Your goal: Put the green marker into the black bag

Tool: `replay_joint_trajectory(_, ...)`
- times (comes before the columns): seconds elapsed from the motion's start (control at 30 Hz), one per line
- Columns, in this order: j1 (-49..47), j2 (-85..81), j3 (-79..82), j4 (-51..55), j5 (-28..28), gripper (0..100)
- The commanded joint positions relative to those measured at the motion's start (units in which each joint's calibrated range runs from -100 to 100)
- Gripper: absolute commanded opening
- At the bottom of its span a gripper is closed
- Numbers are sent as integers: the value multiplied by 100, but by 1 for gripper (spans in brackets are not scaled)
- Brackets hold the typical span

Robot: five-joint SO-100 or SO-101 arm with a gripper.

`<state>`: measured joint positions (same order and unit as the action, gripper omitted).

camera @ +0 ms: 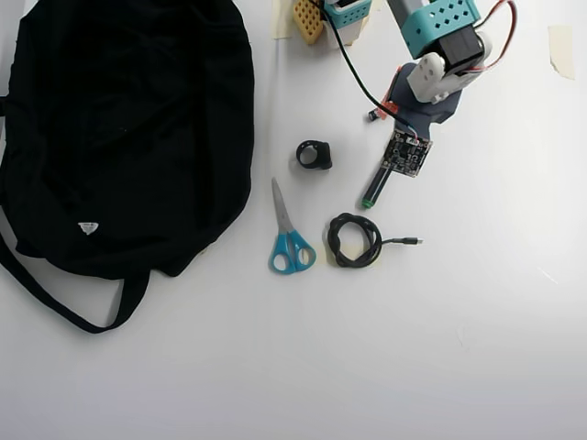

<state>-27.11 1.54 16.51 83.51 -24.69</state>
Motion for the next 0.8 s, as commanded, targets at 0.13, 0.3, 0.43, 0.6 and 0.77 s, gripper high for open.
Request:
replay_joint_trajectory(0.13,4,-29,227,-961,198,18)
replay_joint_trajectory(0.3,4,-21,236,-1288,240,25)
replay_joint_trajectory(0.43,26,245,245,-1590,235,28)
replay_joint_trajectory(0.6,78,585,110,-1797,235,28)
replay_joint_trajectory(0.77,116,751,101,-1909,193,28)
